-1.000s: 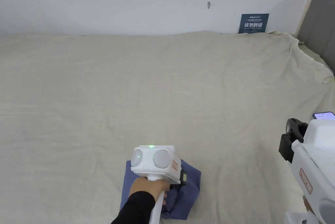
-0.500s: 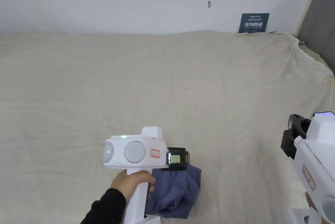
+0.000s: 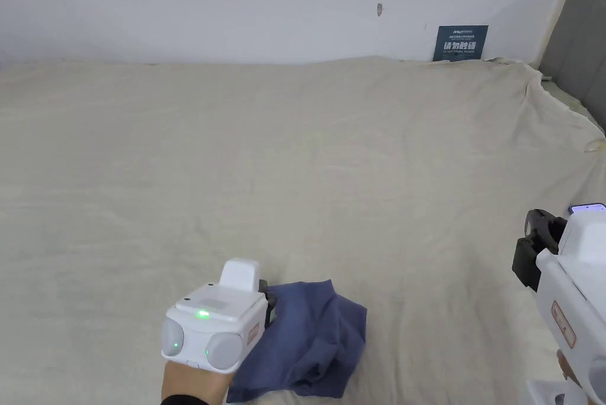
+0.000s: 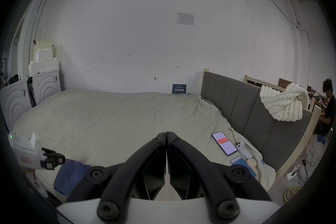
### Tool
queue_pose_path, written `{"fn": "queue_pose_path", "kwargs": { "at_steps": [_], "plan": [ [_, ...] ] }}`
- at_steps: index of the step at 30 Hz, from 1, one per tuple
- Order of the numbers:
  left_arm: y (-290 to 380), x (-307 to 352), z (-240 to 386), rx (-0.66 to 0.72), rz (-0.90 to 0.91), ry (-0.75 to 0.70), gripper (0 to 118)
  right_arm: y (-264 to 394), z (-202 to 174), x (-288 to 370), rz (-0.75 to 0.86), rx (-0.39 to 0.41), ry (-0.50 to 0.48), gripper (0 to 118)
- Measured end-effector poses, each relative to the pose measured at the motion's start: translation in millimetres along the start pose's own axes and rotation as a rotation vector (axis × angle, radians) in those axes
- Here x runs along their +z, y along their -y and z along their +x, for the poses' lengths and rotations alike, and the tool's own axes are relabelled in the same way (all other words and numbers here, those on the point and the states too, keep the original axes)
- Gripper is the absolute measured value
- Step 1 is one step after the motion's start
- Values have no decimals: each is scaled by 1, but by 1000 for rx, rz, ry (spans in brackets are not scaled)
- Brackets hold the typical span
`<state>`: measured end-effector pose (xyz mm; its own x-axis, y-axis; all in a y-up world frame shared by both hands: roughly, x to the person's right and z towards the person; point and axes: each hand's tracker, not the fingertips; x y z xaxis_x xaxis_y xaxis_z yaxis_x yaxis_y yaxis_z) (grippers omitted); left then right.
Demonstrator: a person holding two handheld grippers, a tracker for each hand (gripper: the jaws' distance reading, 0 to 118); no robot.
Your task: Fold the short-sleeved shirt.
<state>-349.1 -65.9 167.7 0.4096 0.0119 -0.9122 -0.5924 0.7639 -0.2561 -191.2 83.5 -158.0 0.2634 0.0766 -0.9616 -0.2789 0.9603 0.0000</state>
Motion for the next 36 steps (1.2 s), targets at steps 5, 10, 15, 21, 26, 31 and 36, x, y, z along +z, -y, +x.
{"fn": "queue_pose_path", "kwargs": {
  "at_steps": [5,10,15,21,26,31,36],
  "plan": [
    [26,-11,24,0,-18,9,0,3,2,-1,-8,3,4,0],
    [34,-17,65,-70,-24,14,0,7,8,-2,-23,3,13,0],
    [37,-20,93,-106,-5,25,0,11,16,-3,-37,1,28,0],
    [36,-22,107,-147,9,24,0,12,22,-3,-44,1,43,0],
    [41,-16,120,-215,27,12,0,13,23,-5,-48,-2,48,0],
    [42,-20,127,-230,18,33,0,14,21,-7,-51,-3,41,0],
    [37,-17,124,-242,11,41,0,13,18,-6,-50,-4,36,0]
  ]
}}
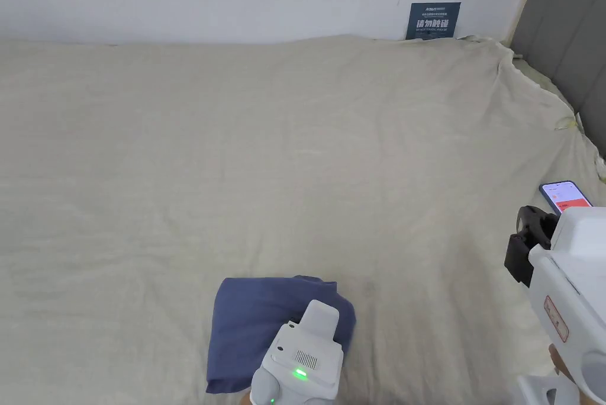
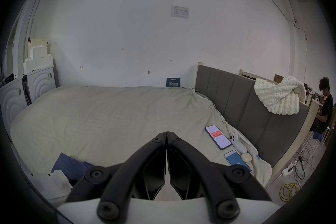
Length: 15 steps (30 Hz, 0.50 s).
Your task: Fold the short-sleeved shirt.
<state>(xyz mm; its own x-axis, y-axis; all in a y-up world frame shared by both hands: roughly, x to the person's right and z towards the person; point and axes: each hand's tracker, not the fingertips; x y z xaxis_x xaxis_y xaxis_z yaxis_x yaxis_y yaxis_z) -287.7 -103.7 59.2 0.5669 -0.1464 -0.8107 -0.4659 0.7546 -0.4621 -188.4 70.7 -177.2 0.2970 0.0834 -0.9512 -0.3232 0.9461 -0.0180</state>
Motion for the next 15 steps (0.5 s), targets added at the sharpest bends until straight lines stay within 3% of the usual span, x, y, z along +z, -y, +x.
{"fn": "queue_pose_path", "kwargs": {
  "at_steps": [4,9,15],
  "plan": [
    [-16,17,-19,99,66,30,0,-5,-5,4,12,0,-10,0],
    [-55,60,-52,129,191,28,0,-16,-14,8,45,6,-30,0],
    [-84,100,-98,185,340,-46,0,-31,-31,14,99,7,-61,0]
  ]
}}
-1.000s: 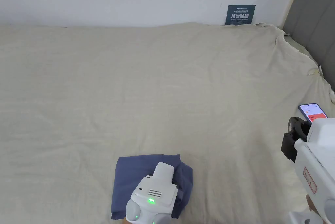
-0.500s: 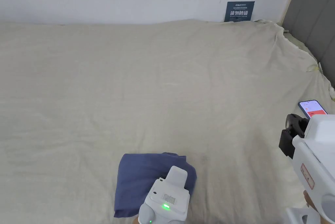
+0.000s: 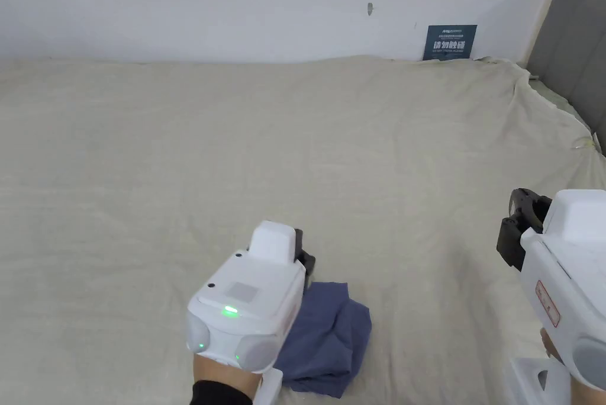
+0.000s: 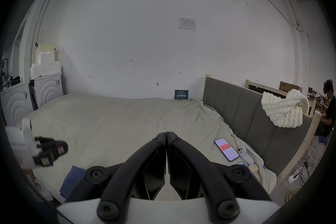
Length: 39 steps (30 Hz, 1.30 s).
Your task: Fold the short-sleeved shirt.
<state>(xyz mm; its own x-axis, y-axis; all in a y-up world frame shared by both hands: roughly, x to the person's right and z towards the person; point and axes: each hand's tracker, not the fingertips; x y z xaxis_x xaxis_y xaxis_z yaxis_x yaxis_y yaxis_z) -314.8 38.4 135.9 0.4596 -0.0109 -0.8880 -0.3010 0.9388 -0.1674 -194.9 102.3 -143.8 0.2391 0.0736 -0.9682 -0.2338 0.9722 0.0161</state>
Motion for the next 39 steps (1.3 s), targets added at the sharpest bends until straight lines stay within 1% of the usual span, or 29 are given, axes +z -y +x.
{"fn": "queue_pose_path", "kwargs": {
  "at_steps": [6,14,18,23,30,35,39],
  "plan": [
    [-29,22,-44,29,130,-98,0,-12,-18,3,55,-4,-32,0],
    [-34,47,-87,39,226,-210,0,-19,-37,7,107,-3,-59,0],
    [-29,61,-98,76,282,-259,0,-19,-43,10,131,1,-59,0],
    [-27,67,-106,86,300,-301,0,-17,-46,9,135,-2,-61,0],
    [-24,66,-108,96,290,-302,0,-13,-51,5,122,-7,-78,0],
    [-20,63,-110,101,269,-293,0,1,-71,-9,88,-14,-140,0],
    [-16,63,-114,101,246,-283,0,30,-97,-30,17,-17,-239,0]
  ]
}}
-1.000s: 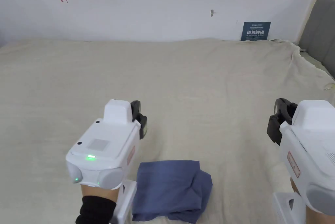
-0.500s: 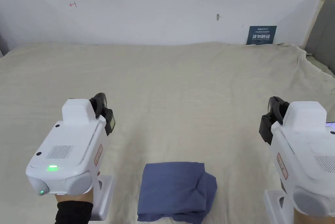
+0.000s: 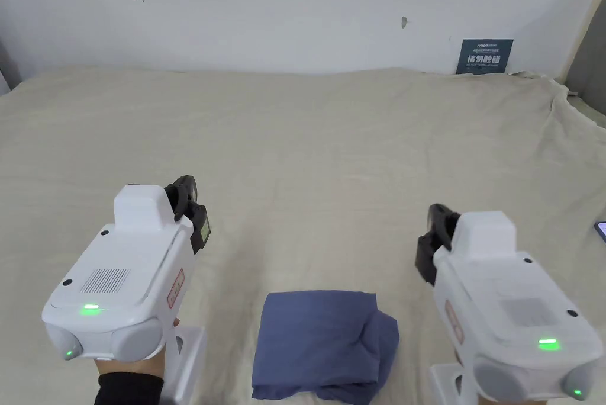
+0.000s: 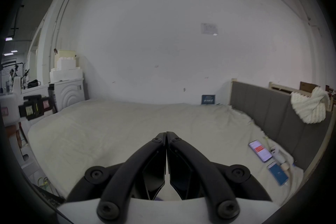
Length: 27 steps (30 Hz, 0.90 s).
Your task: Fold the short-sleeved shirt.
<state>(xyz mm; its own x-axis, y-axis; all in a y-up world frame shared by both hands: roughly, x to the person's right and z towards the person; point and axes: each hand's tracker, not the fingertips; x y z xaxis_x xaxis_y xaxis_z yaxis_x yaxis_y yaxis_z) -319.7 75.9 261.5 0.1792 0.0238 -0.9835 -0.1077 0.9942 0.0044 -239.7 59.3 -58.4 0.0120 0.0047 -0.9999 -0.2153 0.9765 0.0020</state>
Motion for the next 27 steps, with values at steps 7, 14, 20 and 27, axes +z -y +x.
{"fn": "queue_pose_path", "kwargs": {
  "at_steps": [7,14,20,27],
  "plan": [
    [17,-4,-14,-8,-56,5,0,66,-33,-48,-158,10,-127,0],
    [38,-10,-24,1,-116,7,0,125,-58,-78,-274,66,-150,0],
    [55,-18,-22,19,-165,22,0,169,-58,-85,-398,61,-133,0],
    [78,-27,-12,61,-273,75,0,202,-56,-81,-355,88,-132,0]
  ]
}}
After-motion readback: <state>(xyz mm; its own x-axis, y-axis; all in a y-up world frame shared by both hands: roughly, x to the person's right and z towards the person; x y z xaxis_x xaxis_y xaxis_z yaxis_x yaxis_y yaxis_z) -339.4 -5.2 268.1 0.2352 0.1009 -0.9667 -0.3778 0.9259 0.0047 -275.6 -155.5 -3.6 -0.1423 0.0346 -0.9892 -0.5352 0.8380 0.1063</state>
